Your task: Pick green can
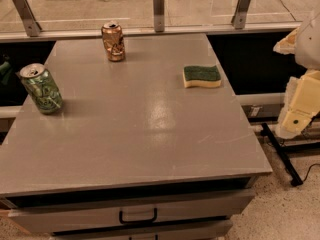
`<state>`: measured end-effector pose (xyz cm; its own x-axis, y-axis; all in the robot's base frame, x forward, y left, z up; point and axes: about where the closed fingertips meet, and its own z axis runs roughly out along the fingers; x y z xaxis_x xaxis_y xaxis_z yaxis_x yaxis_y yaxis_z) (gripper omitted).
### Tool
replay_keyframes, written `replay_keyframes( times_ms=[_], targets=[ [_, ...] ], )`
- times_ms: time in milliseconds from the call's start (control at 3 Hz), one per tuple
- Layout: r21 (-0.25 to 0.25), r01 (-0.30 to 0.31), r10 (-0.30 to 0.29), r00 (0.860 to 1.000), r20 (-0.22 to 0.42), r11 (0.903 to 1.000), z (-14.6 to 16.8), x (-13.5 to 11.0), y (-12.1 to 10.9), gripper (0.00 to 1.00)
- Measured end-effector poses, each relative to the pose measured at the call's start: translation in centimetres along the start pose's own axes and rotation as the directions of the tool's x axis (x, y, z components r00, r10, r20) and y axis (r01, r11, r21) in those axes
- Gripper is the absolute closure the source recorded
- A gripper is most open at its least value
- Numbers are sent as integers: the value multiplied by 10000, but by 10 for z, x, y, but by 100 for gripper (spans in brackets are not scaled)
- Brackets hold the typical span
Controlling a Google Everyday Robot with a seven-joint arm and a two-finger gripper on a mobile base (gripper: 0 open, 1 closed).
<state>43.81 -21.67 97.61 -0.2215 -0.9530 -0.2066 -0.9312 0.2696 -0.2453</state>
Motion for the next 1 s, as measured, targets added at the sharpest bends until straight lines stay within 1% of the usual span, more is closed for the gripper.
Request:
replay_keyframes(
  times_ms=[333, 667, 1000],
  targets=[
    [2, 0, 0, 10000, 1, 10000, 0, 0, 0, 0],
    [-113, 68, -64, 9991, 414, 9999, 2, -8, -2, 0],
    [-499, 1000, -900, 9807, 1738, 9937, 32, -66, -3, 0]
  ],
)
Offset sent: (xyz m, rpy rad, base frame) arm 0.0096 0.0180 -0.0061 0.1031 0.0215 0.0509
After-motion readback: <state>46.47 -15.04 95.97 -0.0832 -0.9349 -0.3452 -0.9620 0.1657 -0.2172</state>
